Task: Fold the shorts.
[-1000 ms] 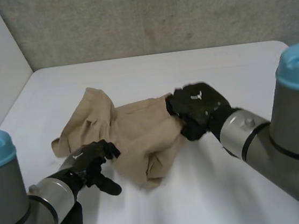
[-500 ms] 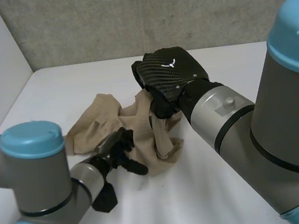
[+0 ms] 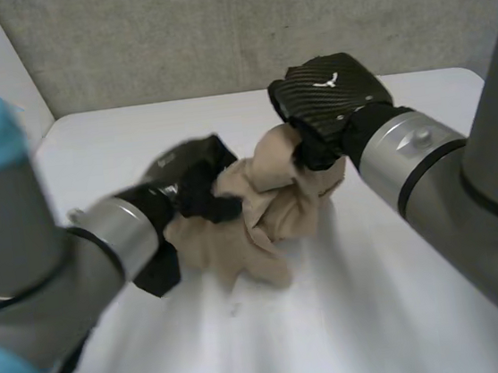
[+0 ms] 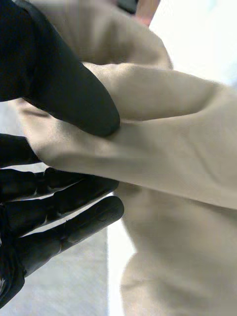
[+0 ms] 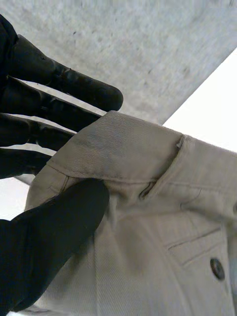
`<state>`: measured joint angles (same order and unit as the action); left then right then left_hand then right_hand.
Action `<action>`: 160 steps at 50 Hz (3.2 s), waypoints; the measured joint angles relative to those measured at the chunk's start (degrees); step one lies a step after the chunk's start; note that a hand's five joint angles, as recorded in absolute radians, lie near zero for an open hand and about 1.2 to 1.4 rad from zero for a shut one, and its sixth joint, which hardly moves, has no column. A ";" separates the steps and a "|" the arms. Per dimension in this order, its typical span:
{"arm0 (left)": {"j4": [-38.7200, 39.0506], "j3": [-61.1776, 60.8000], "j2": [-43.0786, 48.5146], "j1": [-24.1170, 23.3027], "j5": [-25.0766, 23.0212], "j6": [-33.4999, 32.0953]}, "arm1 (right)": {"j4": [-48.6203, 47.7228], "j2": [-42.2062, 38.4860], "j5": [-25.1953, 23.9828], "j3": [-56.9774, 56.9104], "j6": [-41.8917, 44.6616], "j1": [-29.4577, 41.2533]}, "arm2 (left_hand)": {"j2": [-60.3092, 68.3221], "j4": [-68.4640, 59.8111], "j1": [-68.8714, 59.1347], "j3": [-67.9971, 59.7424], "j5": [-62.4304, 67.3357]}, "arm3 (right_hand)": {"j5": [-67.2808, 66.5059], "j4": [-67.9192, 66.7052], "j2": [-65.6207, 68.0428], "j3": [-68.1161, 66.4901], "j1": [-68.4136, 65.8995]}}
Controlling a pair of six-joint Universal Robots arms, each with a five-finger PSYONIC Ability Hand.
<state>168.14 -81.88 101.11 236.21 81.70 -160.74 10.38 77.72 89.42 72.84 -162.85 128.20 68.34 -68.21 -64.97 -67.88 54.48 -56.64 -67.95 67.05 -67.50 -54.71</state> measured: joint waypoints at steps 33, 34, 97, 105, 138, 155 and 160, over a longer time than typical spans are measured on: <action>-0.35 23.31 30.54 11.63 -1.06 -27.11 | -9.56 -23.83 4.10 -8.10 -4.57 0.94 | -35.43 35.37 32.11 35.03 -31.06 | -0.06 -0.27 0.00 -0.60 -0.79; -0.29 21.95 28.96 10.91 -0.67 -26.99 | -9.57 -24.38 4.55 -8.66 -4.59 0.94 | -36.54 36.49 33.16 36.11 -32.18 | -0.06 -0.27 0.00 -0.60 -0.79; 5.47 -9.64 -4.60 8.30 19.58 -7.73 | -9.53 -5.74 8.68 2.51 7.19 -2.14 | -0.21 0.00 0.37 -0.02 1.29 | -0.06 -0.27 0.00 -0.60 -0.79; 3.11 -1.34 -17.55 12.05 12.42 -22.80 | 2.75 3.52 8.29 -2.62 16.31 -4.26 | -0.21 -0.01 0.37 -0.02 1.29 | -0.07 -0.27 0.00 -0.60 -0.79; 23.29 35.93 13.76 12.79 13.02 -45.49 | -17.21 -12.43 4.38 -28.19 16.94 -10.88 | 0.07 -0.26 0.37 -0.33 1.29 | -0.09 -0.28 0.00 -0.60 -0.79; 35.18 2.41 -3.26 10.57 11.74 -47.12 | -20.13 -5.59 2.22 -8.96 16.79 -10.96 | 0.13 -0.27 0.37 -0.33 1.29 | -0.16 -0.28 0.00 -0.60 -0.79; 35.58 -10.15 -3.15 10.10 11.67 -46.81 | -18.56 -6.78 2.10 0.38 16.65 -11.18 | 0.14 -0.27 0.37 -0.34 1.29 | -0.15 -0.28 0.00 -0.60 -0.79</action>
<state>203.72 -92.03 97.95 246.31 93.37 -207.55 -8.19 70.94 91.52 73.21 -146.20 117.02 68.48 -68.48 -64.60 -68.22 55.77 -56.79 -68.23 67.05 -68.09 -55.51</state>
